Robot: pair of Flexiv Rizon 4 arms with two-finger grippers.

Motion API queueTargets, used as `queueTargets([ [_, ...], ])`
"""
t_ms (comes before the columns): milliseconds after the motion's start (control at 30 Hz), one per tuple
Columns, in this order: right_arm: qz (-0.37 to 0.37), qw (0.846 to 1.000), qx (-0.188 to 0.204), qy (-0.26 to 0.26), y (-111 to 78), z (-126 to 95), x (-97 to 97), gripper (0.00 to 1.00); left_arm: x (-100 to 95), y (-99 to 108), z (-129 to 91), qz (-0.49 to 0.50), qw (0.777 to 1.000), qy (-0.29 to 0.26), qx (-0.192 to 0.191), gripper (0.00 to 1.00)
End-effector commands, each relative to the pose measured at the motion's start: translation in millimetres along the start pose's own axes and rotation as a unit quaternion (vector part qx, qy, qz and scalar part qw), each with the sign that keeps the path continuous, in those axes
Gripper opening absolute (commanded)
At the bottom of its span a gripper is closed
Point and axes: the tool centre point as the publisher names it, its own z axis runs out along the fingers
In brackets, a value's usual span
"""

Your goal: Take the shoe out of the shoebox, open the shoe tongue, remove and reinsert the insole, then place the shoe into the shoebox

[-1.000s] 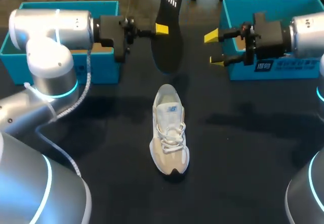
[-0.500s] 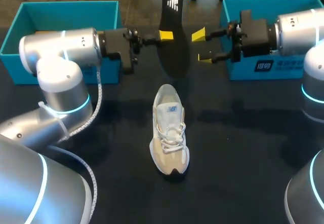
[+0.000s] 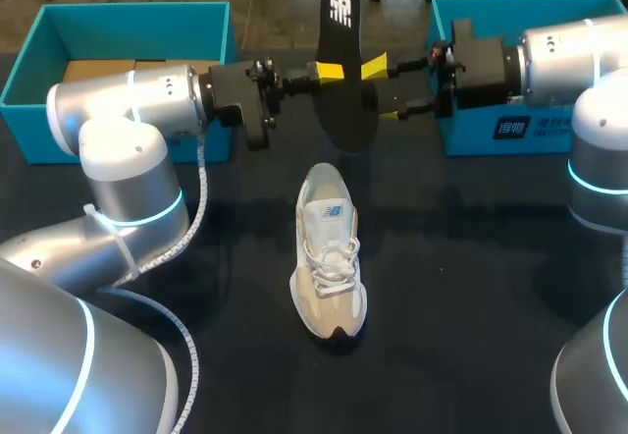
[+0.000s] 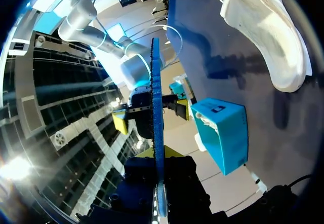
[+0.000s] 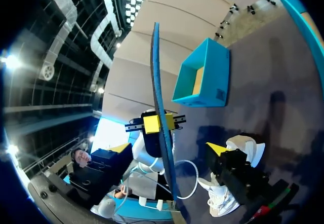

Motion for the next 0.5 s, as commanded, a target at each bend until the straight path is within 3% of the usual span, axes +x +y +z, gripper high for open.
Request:
queueTargets([
  [33,0.001,1.000,0.004,0.002,2.5,5.2,-3.9,0.73,-0.4,-2.0,2.8,0.000,1.000,0.002,-0.001,0.00],
  [67,0.001,1.000,0.005,0.003,2.3,6.5,-4.9,0.50,-0.7,-2.7,3.4,-0.001,1.000,0.002,-0.001,0.00],
  [100,0.002,1.000,0.005,0.004,2.1,7.0,-5.3,0.45,-0.9,-2.9,3.9,-0.001,1.000,0.001,-0.001,0.00],
  [500,0.001,1.000,0.007,0.013,1.4,12.6,-6.6,0.36,-3.4,-6.1,14.4,-0.001,1.000,-0.003,-0.002,0.00],
])
